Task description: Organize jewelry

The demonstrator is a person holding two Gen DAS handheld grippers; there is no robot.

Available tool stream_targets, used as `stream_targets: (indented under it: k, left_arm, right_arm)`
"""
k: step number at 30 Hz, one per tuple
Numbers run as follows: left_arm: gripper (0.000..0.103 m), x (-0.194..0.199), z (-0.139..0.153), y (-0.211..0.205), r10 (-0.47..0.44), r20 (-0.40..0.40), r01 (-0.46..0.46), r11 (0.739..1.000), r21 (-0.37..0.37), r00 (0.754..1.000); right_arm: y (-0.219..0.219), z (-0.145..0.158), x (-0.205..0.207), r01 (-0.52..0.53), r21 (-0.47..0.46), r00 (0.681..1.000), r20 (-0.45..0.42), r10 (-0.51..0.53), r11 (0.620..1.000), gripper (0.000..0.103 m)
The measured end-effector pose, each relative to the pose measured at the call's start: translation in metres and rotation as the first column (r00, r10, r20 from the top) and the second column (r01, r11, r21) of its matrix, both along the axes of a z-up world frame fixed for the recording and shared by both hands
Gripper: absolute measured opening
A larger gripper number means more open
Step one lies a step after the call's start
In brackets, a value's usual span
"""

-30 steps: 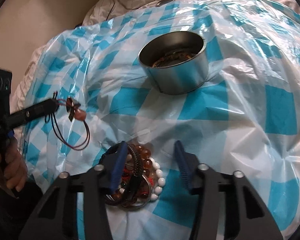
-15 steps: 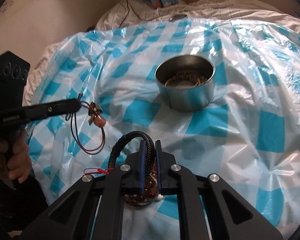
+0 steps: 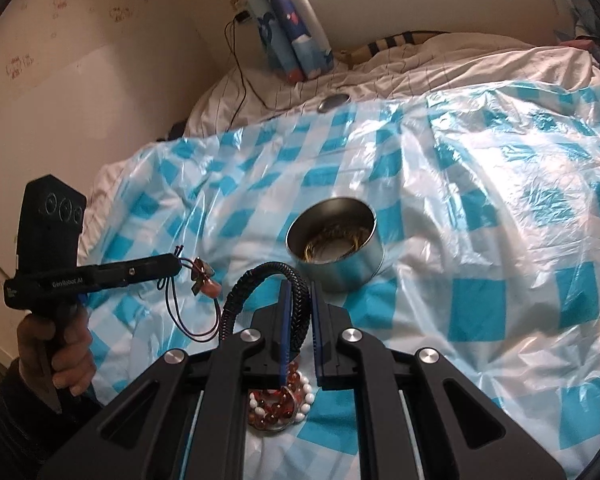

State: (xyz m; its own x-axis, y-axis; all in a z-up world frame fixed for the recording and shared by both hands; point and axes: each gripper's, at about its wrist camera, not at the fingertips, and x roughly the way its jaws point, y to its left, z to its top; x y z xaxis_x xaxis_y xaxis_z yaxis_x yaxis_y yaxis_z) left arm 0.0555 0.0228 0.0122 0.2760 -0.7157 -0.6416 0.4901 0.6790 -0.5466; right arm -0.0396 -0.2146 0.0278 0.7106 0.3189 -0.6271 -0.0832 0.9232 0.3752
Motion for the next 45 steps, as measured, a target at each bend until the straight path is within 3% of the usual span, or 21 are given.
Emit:
stream_targets:
  k: [14,22,23,25,26,27,30,34,35,37,38,43,45]
  left_arm:
    - [0.005,0.021,0.007,-0.033,0.007,-0.001,-0.007,0.998,-0.064,1.0]
    - [0.005,0.053,0.002,-0.073,-0.009,-0.011,0.007,0.989,-0.148,1.0]
    - [0.005,0.058,-0.004,-0.078,-0.003,-0.014,0.001,0.991,-0.132,1.0]
    - [0.007,0.071,-0.026,-0.09,0.025,-0.045,-0.026,0.999,-0.024,0.999]
    - [0.007,0.078,-0.041,-0.095,0.05,-0.069,-0.045,0.996,0.083,0.996]
    - [0.007,0.081,-0.047,-0.094,0.079,-0.07,-0.069,0.988,0.136,0.994]
    - [0.011,0.085,-0.041,-0.08,0.114,-0.064,-0.104,0.984,0.143,0.991]
    - [0.031,0.085,-0.021,-0.057,0.155,-0.011,-0.153,0.981,0.119,0.988]
    - [0.033,0.084,-0.018,-0.05,0.165,-0.011,-0.163,0.981,0.105,0.986]
    - [0.033,0.084,-0.015,-0.043,0.168,-0.013,-0.165,0.981,0.105,0.986]
    - [0.034,0.082,-0.014,-0.039,0.168,-0.013,-0.166,0.98,0.111,0.986]
    - [0.038,0.063,-0.021,-0.043,0.111,-0.014,-0.107,0.98,0.168,0.994]
    - [0.038,0.051,-0.028,-0.051,0.044,-0.015,-0.04,0.977,0.211,0.999]
  right_arm:
    - [-0.031,0.014,0.015,0.13,-0.023,0.991,0.045,-0.129,0.991,0.01]
    - [-0.044,0.015,0.044,0.211,-0.024,0.976,0.064,-0.209,0.977,0.01]
    - [-0.044,0.014,0.047,0.217,-0.023,0.975,0.062,-0.215,0.976,0.01]
    - [-0.043,0.009,0.057,0.219,-0.026,0.975,0.053,-0.217,0.975,0.01]
    - [-0.042,0.007,0.06,0.219,-0.03,0.975,0.049,-0.217,0.975,0.01]
    - [-0.041,0.003,0.065,0.219,-0.028,0.975,0.041,-0.218,0.975,0.01]
    - [-0.035,-0.005,0.079,0.21,-0.022,0.977,0.025,-0.21,0.977,0.01]
    - [-0.023,-0.018,0.097,0.201,-0.019,0.98,0.008,-0.201,0.979,0.01]
    - [-0.019,-0.022,0.1,0.197,-0.023,0.98,-0.001,-0.197,0.98,0.011]
    - [-0.01,-0.035,0.112,0.171,-0.061,0.983,-0.062,-0.175,0.983,0.028]
    - [-0.008,-0.039,0.114,0.17,-0.082,0.982,-0.076,-0.176,0.982,0.044]
    - [-0.013,-0.019,0.094,0.213,-0.126,0.976,-0.017,-0.217,0.969,0.047]
    - [-0.014,-0.011,0.081,0.207,-0.149,0.978,0.007,-0.209,0.967,0.057]
